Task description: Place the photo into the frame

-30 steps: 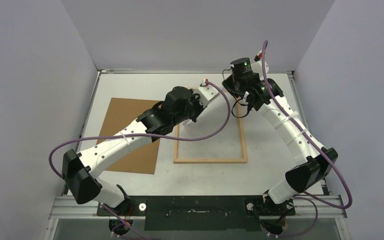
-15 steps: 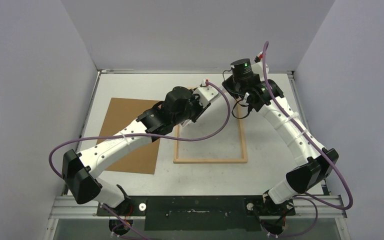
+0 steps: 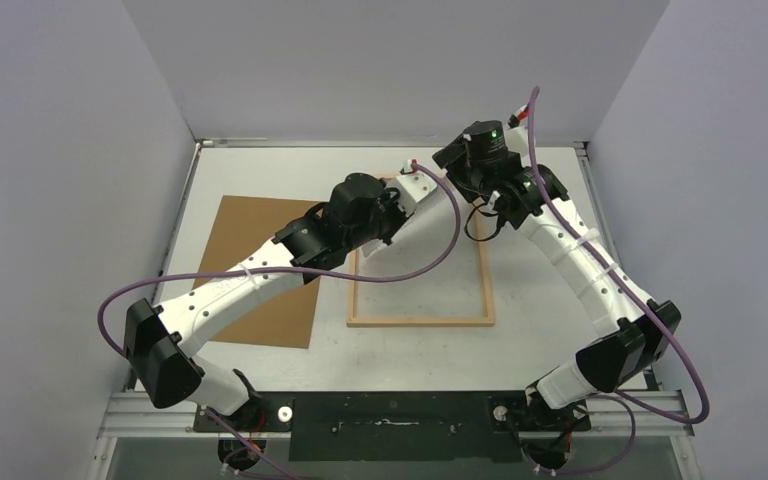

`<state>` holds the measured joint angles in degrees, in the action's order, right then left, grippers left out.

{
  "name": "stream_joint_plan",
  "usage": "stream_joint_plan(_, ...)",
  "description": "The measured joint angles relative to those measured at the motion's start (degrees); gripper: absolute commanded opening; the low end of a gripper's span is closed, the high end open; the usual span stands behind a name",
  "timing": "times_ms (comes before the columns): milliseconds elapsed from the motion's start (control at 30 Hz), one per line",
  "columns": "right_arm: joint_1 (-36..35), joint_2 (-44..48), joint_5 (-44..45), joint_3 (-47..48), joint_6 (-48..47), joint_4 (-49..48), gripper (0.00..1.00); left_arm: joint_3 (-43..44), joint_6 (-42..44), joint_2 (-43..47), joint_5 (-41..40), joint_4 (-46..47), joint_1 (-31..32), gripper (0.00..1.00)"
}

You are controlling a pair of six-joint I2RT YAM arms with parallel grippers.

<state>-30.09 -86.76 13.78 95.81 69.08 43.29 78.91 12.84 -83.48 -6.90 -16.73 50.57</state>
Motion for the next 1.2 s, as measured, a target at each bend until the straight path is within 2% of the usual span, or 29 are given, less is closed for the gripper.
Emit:
stream_joint_plan(133,0.07,2.40,-0.72,-3.63,0.28,-3.45,0.75,0.00,-0.33,0.00,-0.02,-0.04,-0.02,0.00)
stream_joint_plan(267,0.81,6.60,-1.03,-8.17,0.48,-7.98,0.82,0.02,-1.16,0.00,-0.02,-0.11,-0.11,0.00)
stream_joint_plan(467,3.65,12.48,-1.11,-13.00,0.22,-17.68,0.84,1.81,-4.39,0.00,1.25,-1.95,-2.05,0.00)
stream_joint_plan(600,5.14,14.51,-1.09,-13.99,-0.55,-22.25,0.84,4.22,-8.68,0.00,5.16,-2.73,-6.34,0.00)
stream_joint_plan(967,7.61,15.02,-1.14,-13.99,-3.30,-24.68,0.84,4.81,-29.18,0.02,19.56,-0.92,-19.15,0.00)
stream_joint_plan(1200,8.39,15.15,0.04,-13.97,-6.58,-22.01,0.83,-4.20,-49.90,1.36,25.49,7.78,-29.66,0.00)
